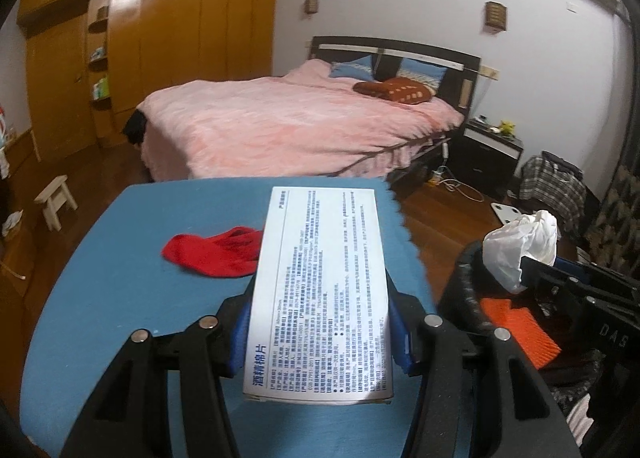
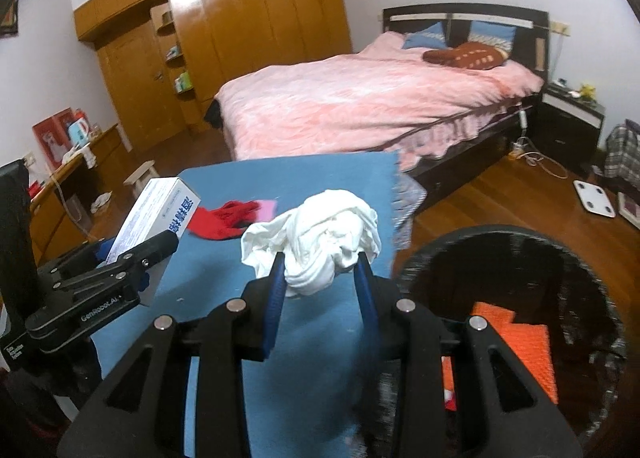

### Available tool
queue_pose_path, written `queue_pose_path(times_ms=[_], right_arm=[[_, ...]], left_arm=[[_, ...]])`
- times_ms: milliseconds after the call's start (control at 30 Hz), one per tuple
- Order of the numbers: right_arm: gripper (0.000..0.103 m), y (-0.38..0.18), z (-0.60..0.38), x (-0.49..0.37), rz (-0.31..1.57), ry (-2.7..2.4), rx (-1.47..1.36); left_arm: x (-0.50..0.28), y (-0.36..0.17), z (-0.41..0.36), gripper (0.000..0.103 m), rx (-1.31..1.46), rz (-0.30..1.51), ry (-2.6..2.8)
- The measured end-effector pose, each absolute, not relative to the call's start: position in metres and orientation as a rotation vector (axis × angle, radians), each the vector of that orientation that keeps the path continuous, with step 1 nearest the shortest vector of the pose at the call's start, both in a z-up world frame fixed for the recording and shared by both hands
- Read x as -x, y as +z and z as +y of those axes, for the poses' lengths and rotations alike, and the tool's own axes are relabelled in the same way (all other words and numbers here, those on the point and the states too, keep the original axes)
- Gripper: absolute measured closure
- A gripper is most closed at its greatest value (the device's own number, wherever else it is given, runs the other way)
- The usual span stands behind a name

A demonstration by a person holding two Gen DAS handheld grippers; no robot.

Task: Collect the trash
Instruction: 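Carry the medicine box and tissue over the bin and release both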

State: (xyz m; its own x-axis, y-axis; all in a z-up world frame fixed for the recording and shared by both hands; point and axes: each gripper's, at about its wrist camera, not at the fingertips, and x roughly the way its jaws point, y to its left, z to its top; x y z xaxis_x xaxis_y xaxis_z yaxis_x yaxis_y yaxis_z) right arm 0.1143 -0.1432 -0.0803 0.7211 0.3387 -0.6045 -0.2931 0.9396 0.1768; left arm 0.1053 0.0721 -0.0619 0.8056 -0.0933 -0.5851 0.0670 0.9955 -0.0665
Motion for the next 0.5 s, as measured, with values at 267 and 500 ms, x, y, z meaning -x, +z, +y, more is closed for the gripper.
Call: queue_pose_path(times_ms=[267,500], right_arm=[[0.070,-0.072,-0.204,-0.102,0.647,0.248,-0.096],[0.070,-0.076,-0.255,-0.094,0.640,0.163,-0.104]], left_arm=[[-0.106,-0.054,0.025,0.049,0.001,0.605,-0.171],[-0.112,-0.053,-0.028,0.049,-0.033,0.603,-0.272]])
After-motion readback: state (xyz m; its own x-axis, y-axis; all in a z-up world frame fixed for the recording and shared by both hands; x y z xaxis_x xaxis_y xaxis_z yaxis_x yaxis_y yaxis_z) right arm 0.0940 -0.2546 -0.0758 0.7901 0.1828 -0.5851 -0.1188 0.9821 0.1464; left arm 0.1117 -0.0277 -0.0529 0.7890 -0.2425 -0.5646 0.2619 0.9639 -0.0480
